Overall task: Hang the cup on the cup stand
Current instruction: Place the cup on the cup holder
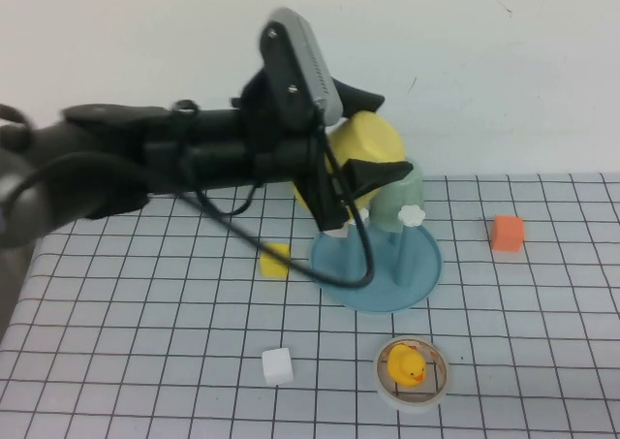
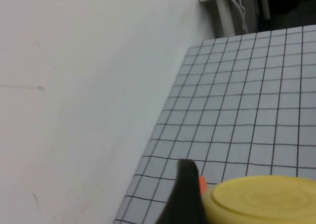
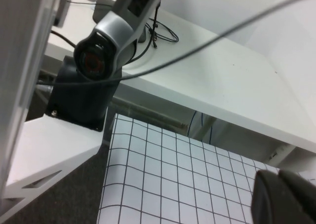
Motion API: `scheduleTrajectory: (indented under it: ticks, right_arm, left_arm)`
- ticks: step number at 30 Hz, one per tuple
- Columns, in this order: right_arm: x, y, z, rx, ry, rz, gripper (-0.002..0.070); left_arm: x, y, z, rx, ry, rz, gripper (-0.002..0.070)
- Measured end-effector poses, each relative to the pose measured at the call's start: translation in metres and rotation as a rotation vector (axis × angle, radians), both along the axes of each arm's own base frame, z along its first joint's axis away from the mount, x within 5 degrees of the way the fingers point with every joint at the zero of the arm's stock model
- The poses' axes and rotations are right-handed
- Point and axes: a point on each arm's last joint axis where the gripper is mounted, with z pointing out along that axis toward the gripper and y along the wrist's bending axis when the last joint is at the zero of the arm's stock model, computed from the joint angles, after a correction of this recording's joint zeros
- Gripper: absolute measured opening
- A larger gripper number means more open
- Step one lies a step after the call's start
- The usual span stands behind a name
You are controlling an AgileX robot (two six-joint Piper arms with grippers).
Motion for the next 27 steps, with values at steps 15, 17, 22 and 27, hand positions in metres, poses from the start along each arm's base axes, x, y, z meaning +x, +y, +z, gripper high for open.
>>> scheduleTrajectory:
  ticks: [15, 17, 22, 27]
  right_arm:
    - [0.000, 0.000, 0.000, 0.007, 0.015, -0.004, -0.0001]
    - [0.000, 0.000, -0.003, 0.000, 0.017, -0.007, -0.0001]
    - [0.000, -0.001, -0.019, -0.039, 0.052, -0.015, -0.0001]
    - [0.000, -0.002, -0.026, -0.058, 0.082, -0.020, -0.0001]
  left_arm:
    - [0.076, -0.035, -0.069, -0.026, 0.182, 0.001, 0.0533]
    - [0.083, -0.038, -0.073, -0.035, 0.196, 0.005, 0.0533]
    - [0.095, -0.043, -0.080, -0.052, 0.220, 0.013, 0.0533]
    - [0.100, -0.044, -0.095, -0.037, 0.245, 0.028, 0.0533]
